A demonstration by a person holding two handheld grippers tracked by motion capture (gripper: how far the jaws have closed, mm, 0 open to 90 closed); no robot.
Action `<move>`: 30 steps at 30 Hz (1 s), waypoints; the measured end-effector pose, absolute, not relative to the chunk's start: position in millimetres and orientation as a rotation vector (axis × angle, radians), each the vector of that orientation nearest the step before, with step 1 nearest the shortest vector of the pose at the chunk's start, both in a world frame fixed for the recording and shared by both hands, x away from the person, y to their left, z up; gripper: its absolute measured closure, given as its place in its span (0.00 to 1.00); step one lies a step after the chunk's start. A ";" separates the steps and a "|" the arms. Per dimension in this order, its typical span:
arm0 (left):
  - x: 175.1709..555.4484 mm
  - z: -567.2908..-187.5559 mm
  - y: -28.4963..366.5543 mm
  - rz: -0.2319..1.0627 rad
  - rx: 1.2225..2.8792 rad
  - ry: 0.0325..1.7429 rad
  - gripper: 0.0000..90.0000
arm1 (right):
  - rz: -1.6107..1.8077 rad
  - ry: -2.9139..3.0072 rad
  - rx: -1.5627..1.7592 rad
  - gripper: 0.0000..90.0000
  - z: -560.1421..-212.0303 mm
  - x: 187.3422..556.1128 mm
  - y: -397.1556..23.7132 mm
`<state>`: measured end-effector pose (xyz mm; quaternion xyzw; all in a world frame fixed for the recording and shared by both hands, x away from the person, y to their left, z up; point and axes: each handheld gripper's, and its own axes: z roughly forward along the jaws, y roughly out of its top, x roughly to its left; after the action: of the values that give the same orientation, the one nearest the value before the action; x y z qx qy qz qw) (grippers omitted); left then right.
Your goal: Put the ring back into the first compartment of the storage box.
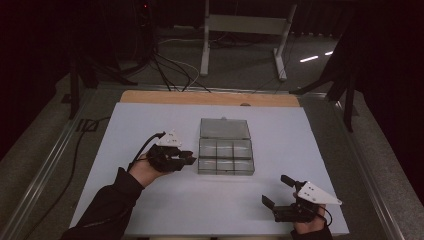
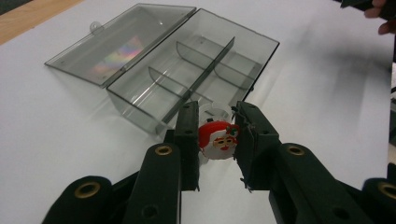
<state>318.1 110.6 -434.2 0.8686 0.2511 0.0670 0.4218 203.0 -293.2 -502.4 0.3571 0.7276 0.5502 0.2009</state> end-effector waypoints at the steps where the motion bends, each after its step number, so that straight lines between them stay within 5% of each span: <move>1: 318.9 -434.0 108.6 0.170 2.176 0.624 0.81 | 1.537 2.033 0.998 0.00 -502.5 203.1 -293.2; 30: 351.1 -434.2 70.7 0.169 2.198 0.588 0.81 | 1.538 2.037 0.995 0.00 -502.8 202.8 -293.4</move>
<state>351.1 70.7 -434.2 0.8757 0.2342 0.0673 0.4168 202.8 -293.4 -502.8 0.3559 0.7285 0.5503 0.1998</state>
